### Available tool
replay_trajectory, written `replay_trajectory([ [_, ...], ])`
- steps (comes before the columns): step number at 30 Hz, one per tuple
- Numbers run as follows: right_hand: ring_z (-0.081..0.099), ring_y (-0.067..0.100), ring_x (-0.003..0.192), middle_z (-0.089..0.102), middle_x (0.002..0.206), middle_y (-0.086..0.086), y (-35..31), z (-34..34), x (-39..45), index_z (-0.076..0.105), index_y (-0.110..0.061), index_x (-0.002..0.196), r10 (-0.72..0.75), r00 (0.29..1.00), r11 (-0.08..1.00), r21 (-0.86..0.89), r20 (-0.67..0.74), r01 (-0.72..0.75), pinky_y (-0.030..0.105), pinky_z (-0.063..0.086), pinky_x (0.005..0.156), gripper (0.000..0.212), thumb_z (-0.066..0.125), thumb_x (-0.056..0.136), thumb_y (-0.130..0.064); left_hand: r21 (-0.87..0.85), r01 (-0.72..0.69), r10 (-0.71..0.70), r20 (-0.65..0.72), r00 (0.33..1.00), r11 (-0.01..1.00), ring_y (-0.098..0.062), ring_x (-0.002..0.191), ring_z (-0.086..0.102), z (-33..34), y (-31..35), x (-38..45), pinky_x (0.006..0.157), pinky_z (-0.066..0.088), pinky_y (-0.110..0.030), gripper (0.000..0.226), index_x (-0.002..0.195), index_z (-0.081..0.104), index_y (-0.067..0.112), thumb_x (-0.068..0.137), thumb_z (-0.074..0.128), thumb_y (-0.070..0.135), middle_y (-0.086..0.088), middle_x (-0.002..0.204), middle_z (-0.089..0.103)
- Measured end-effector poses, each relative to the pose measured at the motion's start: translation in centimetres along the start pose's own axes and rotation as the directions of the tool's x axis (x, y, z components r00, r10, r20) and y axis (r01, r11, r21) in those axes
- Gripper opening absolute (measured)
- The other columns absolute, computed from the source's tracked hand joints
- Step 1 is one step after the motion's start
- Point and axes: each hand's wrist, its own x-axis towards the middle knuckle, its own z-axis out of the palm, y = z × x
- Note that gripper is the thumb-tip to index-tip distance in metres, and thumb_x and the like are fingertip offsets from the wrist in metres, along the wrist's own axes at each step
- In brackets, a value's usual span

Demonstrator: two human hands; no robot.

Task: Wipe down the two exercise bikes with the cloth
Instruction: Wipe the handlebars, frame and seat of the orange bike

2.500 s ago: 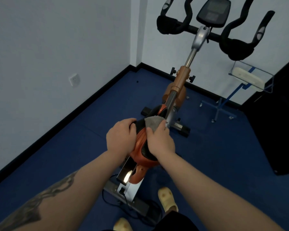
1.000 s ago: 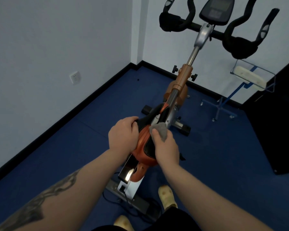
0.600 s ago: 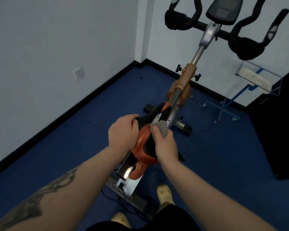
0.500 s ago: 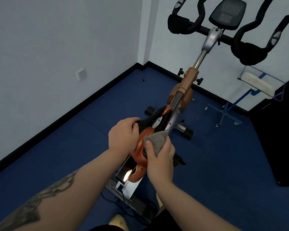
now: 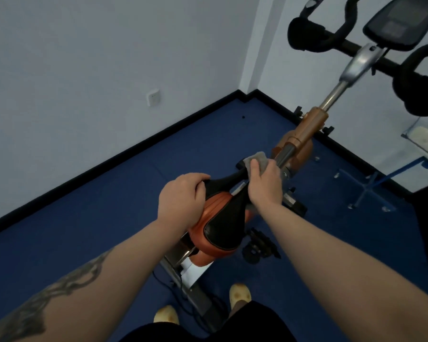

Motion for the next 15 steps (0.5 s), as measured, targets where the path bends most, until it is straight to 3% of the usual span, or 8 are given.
replay_trajectory([
  [3,0.047,0.029,0.122,0.051,0.131,0.010,0.1,-1.1,0.0,0.054,-0.009,0.122,-0.256,0.963,0.954,-0.136,0.083,0.266,0.043,0.035,0.106,0.053,0.024,0.102,-0.047,0.010,0.118,-0.117,-0.106,0.987,0.993,-0.011,0.094,0.060,0.1,0.6,-0.5,0.080,0.044,-0.029,0.028,0.108,0.068,0.025,0.096,0.043,0.021,0.007,0.105,0.069],
  [6,0.047,0.023,0.121,0.060,0.120,0.000,-0.2,-1.3,-0.8,0.064,-0.018,0.108,-0.645,0.708,0.658,-0.263,0.287,0.706,0.045,0.029,0.110,0.056,0.016,0.100,-0.046,-0.081,0.314,-0.324,-0.200,0.925,0.946,-0.013,0.096,0.058,0.5,1.6,-1.1,0.088,0.048,-0.042,0.027,0.107,0.066,0.023,0.098,0.041,0.022,0.006,0.105,0.067],
  [9,0.056,0.022,0.100,0.064,0.101,-0.002,-0.9,-2.3,1.5,0.065,-0.020,0.099,-0.701,0.546,0.518,-0.198,0.459,0.832,0.040,0.039,0.095,0.052,0.021,0.099,-0.047,-0.195,0.443,-0.480,-0.236,0.845,0.875,-0.014,0.105,0.052,1.0,2.6,-1.5,0.091,0.046,-0.041,0.025,0.112,0.061,0.021,0.101,0.039,0.026,0.004,0.112,0.062],
  [10,0.057,0.023,0.096,0.063,0.098,-0.001,-0.9,-2.6,2.6,0.064,-0.020,0.098,-0.658,0.564,0.556,-0.183,0.499,0.811,0.040,0.041,0.088,0.050,0.022,0.100,-0.047,-0.241,0.473,-0.525,-0.245,0.815,0.847,-0.014,0.107,0.050,1.2,3.0,-1.8,0.091,0.045,-0.040,0.025,0.113,0.059,0.021,0.102,0.039,0.029,0.004,0.114,0.059],
  [12,0.059,0.025,0.096,0.065,0.099,0.002,-1.0,-3.3,4.7,0.065,-0.020,0.099,-0.486,0.714,0.757,-0.166,0.505,0.632,0.037,0.043,0.078,0.048,0.025,0.103,-0.047,-0.325,0.509,-0.592,-0.254,0.765,0.797,-0.013,0.114,0.046,1.7,3.7,-2.5,0.092,0.041,-0.035,0.025,0.118,0.055,0.020,0.102,0.039,0.031,0.004,0.121,0.054],
  [13,0.060,0.026,0.097,0.066,0.102,0.004,-1.3,-3.4,5.2,0.066,-0.020,0.101,-0.415,0.774,0.801,-0.212,0.478,0.560,0.036,0.042,0.076,0.049,0.025,0.103,-0.047,-0.348,0.521,-0.614,-0.256,0.747,0.779,-0.014,0.118,0.044,1.9,4.0,-3.0,0.092,0.038,-0.032,0.027,0.123,0.053,0.020,0.103,0.039,0.032,0.003,0.126,0.051],
  [14,0.061,0.029,0.098,0.067,0.106,0.006,-1.9,-3.2,5.0,0.066,-0.019,0.105,-0.392,0.791,0.771,-0.302,0.469,0.561,0.037,0.042,0.075,0.048,0.025,0.104,-0.045,-0.354,0.531,-0.626,-0.256,0.737,0.770,-0.015,0.122,0.041,2.0,4.3,-3.3,0.094,0.036,-0.032,0.030,0.128,0.051,0.020,0.103,0.038,0.032,0.002,0.131,0.049],
  [15,0.062,0.032,0.098,0.067,0.108,0.008,-2.4,-2.3,4.2,0.063,-0.020,0.108,-0.454,0.752,0.686,-0.351,0.478,0.638,0.038,0.041,0.074,0.043,0.025,0.104,-0.041,-0.353,0.538,-0.632,-0.256,0.731,0.765,-0.015,0.126,0.039,2.1,4.6,-3.7,0.096,0.035,-0.033,0.033,0.133,0.047,0.020,0.104,0.036,0.032,0.002,0.136,0.046],
])
